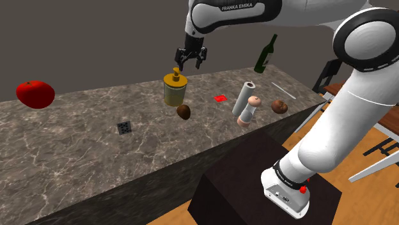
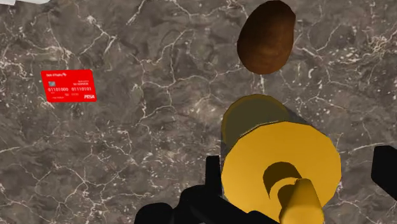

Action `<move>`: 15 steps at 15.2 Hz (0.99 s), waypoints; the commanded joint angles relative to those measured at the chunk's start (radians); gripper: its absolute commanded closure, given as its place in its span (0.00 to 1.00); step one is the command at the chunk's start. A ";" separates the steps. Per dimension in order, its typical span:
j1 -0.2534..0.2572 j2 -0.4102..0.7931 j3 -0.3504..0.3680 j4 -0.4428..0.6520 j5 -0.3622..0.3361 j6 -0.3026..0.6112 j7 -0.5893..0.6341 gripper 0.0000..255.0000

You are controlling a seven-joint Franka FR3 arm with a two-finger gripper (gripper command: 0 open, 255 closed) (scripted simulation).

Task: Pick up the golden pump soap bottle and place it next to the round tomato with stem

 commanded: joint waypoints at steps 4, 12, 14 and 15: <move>0.028 0.207 -0.005 0.235 -0.062 -0.028 0.041 0.00; 0.039 0.296 -0.013 0.271 -0.085 0.026 0.054 0.00; 0.039 0.302 -0.014 0.259 -0.087 0.044 0.055 0.00; 0.039 0.303 -0.014 0.259 -0.087 0.044 0.055 0.00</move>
